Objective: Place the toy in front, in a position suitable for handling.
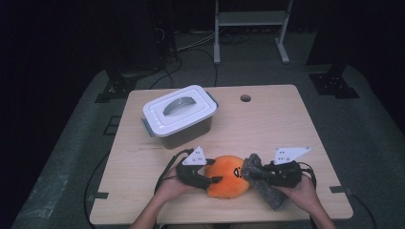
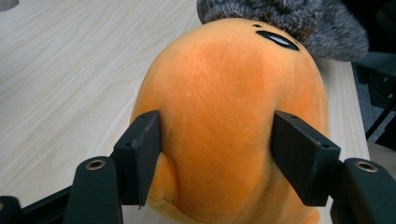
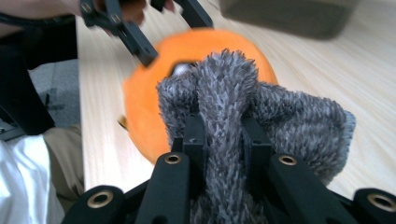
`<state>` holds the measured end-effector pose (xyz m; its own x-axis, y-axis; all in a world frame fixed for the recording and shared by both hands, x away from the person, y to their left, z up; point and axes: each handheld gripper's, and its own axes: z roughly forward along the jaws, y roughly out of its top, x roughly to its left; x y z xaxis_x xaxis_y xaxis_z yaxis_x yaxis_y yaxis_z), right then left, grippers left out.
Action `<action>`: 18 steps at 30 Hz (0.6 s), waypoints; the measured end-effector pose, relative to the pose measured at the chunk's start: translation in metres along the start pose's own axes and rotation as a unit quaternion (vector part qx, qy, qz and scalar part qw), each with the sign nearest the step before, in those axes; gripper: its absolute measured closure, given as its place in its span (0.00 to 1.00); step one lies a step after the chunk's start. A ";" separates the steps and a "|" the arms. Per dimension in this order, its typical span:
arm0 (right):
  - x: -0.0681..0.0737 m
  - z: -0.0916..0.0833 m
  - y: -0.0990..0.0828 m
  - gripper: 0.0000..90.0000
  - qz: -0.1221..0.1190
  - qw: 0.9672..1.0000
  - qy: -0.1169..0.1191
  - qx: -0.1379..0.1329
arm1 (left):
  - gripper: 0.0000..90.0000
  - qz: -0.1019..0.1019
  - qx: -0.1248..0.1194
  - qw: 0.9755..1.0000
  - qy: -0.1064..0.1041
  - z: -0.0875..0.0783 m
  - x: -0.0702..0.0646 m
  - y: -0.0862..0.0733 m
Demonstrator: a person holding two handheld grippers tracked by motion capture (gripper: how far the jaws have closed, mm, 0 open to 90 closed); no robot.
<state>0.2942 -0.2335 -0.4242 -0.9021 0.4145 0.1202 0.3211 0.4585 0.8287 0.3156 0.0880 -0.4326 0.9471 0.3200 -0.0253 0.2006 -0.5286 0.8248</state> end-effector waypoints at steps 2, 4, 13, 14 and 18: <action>-0.001 -0.001 -0.002 0.84 0.004 1.000 -0.003 0.002 | 0.38 -0.001 0.000 1.000 -0.001 0.000 0.000 0.000; -0.002 -0.004 -0.004 0.84 0.005 1.000 -0.008 0.009 | 0.38 0.000 0.001 1.000 0.000 -0.001 0.000 -0.001; 0.018 0.009 0.014 0.84 -0.040 0.999 0.002 -0.007 | 0.31 0.014 0.008 1.000 0.018 -0.002 -0.003 0.003; 0.018 0.009 0.014 0.84 -0.040 0.999 0.002 -0.007 | 0.27 0.014 0.008 1.000 0.018 -0.002 -0.003 0.003; 0.013 0.007 0.011 0.84 -0.027 1.000 -0.010 -0.011 | 0.19 0.044 0.012 0.999 0.028 -0.009 -0.010 0.011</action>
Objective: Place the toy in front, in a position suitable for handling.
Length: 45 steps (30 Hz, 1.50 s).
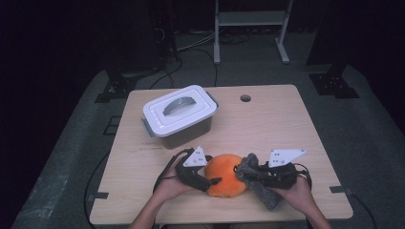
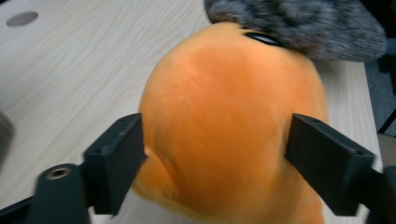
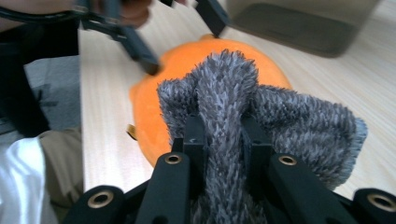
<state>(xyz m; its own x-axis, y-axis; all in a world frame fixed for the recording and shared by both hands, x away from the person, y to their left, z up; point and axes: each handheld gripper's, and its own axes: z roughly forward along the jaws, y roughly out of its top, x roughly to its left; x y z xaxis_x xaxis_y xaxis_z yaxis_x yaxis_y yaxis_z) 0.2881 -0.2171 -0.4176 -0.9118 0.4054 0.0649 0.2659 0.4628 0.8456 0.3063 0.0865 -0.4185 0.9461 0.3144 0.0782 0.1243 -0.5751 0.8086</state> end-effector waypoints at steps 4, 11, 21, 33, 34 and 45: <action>-0.008 -0.004 -0.006 0.84 0.022 1.000 -0.009 -0.004 | 0.20 0.025 0.007 1.000 -0.001 0.000 -0.005 -0.001; -0.007 -0.008 -0.001 0.84 0.015 1.000 -0.021 -0.015 | 0.47 0.031 0.019 0.999 -0.011 0.005 -0.004 0.001; 0.017 0.014 0.017 0.84 -0.050 0.999 -0.008 0.006 | 0.45 -0.023 0.010 1.000 -0.018 0.008 0.005 0.000; 0.004 -0.012 0.002 0.84 -0.034 0.999 -0.024 0.017 | 0.44 -0.033 0.005 0.999 -0.024 0.009 0.010 -0.001; 0.007 -0.010 0.007 0.84 -0.041 0.999 -0.022 0.015 | 0.44 -0.031 0.005 0.999 -0.023 0.009 0.010 0.000; 0.000 0.001 0.003 0.84 -0.022 1.000 -0.015 0.010 | 0.36 -0.003 -0.009 0.999 -0.047 -0.002 0.007 -0.003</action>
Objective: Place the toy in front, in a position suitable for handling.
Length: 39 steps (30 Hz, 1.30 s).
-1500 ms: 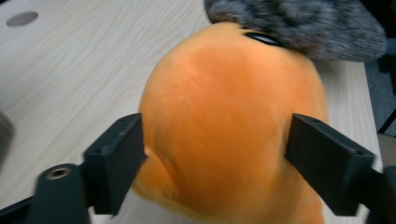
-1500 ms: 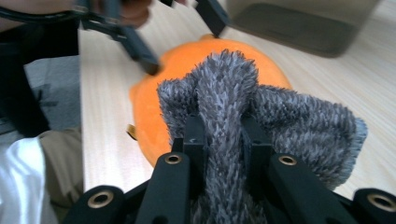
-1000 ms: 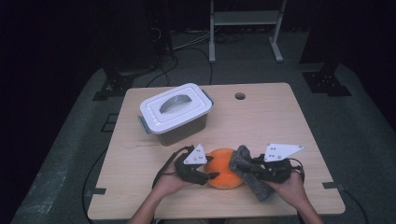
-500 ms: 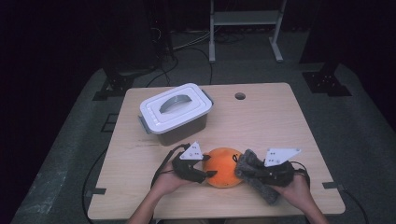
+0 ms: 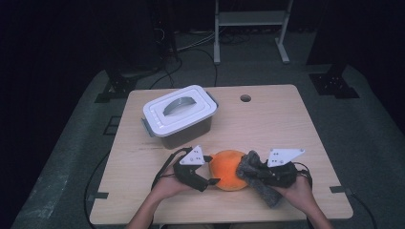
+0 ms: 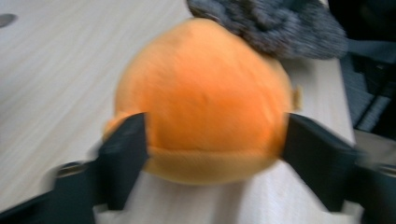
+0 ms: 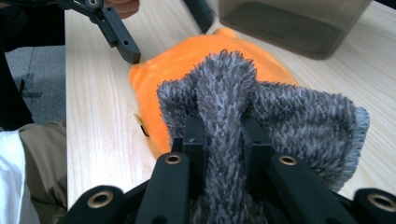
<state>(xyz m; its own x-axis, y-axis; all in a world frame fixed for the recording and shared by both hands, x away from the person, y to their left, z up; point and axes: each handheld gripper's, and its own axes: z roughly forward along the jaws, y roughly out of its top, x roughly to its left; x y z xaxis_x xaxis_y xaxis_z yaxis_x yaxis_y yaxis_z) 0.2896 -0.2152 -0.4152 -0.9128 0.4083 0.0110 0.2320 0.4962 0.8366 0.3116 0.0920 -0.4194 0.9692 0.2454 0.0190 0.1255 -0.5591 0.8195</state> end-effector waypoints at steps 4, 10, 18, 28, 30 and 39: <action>0.006 -0.003 0.010 0.84 -0.016 1.000 -0.002 -0.018 | 0.43 0.002 0.003 1.000 0.008 0.007 -0.001 0.003; 0.029 0.011 0.028 0.84 -0.065 0.998 0.017 -0.007 | 0.41 -0.008 0.009 1.000 0.018 0.010 -0.001 0.003; 0.022 0.011 0.013 0.84 -0.064 0.997 0.021 0.028 | 0.39 -0.021 0.008 1.000 0.015 0.011 0.001 -0.001; 0.003 -0.009 0.012 0.83 -0.023 1.000 -0.013 0.002 | 0.38 -0.014 0.013 1.000 0.012 0.013 0.000 -0.003; 0.001 -0.007 0.011 0.83 -0.020 1.000 -0.014 0.005 | 0.38 -0.014 0.013 1.000 0.012 0.012 0.001 -0.003; 0.008 0.000 0.003 0.84 -0.024 0.999 0.017 0.031 | 0.34 -0.039 -0.007 0.999 0.023 0.017 -0.001 0.003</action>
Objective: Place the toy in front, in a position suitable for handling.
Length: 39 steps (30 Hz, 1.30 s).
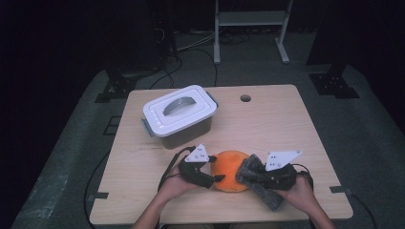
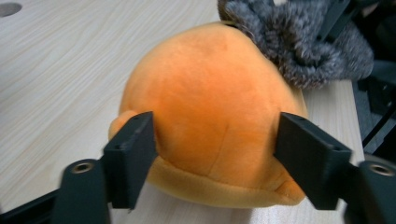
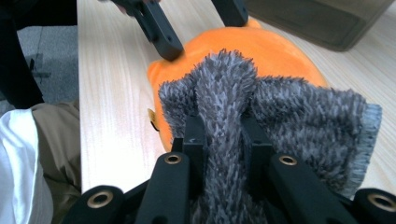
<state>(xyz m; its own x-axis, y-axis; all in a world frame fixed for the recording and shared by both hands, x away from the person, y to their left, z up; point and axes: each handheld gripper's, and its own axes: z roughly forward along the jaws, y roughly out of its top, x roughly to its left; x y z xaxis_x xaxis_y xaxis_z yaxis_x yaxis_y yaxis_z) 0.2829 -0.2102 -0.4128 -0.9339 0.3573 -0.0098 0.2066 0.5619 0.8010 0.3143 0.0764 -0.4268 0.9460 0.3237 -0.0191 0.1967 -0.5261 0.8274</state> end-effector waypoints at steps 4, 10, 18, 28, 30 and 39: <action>0.006 -0.007 0.012 0.84 -0.022 0.999 -0.014 -0.024 | 0.37 0.041 -0.004 0.999 0.005 0.001 -0.010 0.005; 0.001 -0.006 0.021 0.84 -0.025 0.999 -0.023 -0.020 | 0.36 0.082 0.008 0.997 0.011 0.003 -0.022 0.009; -0.007 -0.016 -0.005 0.84 0.009 1.000 -0.011 0.000 | 0.35 0.059 -0.009 0.998 0.020 0.004 -0.018 0.007; -0.016 -0.013 0.010 0.84 0.023 0.999 -0.015 -0.034 | 0.30 0.093 -0.005 0.996 0.012 0.004 -0.026 0.010; -0.018 -0.007 0.003 0.84 0.034 0.999 -0.005 -0.033 | 0.29 0.085 -0.016 0.996 0.008 -0.001 -0.023 0.011; -0.010 -0.010 -0.005 0.84 0.032 0.999 0.012 -0.026 | 0.25 0.062 -0.031 0.997 0.018 -0.008 -0.018 0.014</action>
<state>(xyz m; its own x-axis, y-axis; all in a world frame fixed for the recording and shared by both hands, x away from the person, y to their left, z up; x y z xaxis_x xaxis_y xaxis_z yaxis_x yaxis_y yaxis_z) 0.2878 -0.2246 -0.4108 -0.9261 0.3731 0.0556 0.2508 0.4989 0.8296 0.2974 0.0700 -0.4105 0.9520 0.2876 0.1049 0.0612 -0.5144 0.8554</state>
